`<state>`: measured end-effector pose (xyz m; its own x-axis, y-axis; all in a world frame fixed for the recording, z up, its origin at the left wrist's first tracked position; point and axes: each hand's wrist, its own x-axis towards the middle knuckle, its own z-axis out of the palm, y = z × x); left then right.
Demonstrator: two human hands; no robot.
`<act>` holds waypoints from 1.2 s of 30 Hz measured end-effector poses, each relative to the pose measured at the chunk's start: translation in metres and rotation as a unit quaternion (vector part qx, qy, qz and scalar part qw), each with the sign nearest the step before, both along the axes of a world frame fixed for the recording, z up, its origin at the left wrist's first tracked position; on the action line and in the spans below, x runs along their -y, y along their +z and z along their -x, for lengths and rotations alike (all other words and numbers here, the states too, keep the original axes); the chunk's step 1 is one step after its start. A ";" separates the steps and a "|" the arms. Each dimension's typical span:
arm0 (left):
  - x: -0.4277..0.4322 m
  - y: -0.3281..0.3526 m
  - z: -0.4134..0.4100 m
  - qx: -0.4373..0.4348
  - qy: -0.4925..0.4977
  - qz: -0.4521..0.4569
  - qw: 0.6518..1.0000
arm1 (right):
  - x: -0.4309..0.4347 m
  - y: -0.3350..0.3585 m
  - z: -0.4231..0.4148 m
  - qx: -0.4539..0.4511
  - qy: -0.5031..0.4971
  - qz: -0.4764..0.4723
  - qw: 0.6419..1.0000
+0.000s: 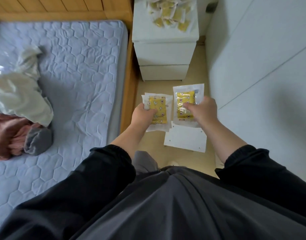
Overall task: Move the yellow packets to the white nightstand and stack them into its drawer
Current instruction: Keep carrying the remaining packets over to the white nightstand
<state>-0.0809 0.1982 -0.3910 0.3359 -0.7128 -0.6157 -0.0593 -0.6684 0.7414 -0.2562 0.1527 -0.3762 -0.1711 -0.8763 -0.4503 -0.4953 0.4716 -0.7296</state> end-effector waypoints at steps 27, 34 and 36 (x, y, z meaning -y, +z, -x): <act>0.533 -0.065 -0.207 -0.006 -0.081 -0.068 0.994 | 0.494 -0.043 -0.201 0.027 -0.068 -0.079 0.994; 0.582 -0.085 -0.189 -0.010 -0.090 -0.110 0.990 | 0.546 -0.074 -0.165 0.046 -0.135 -0.113 0.983; 0.599 -0.090 -0.182 -0.019 -0.056 -0.113 0.992 | 0.570 -0.089 -0.151 0.063 -0.146 -0.121 0.980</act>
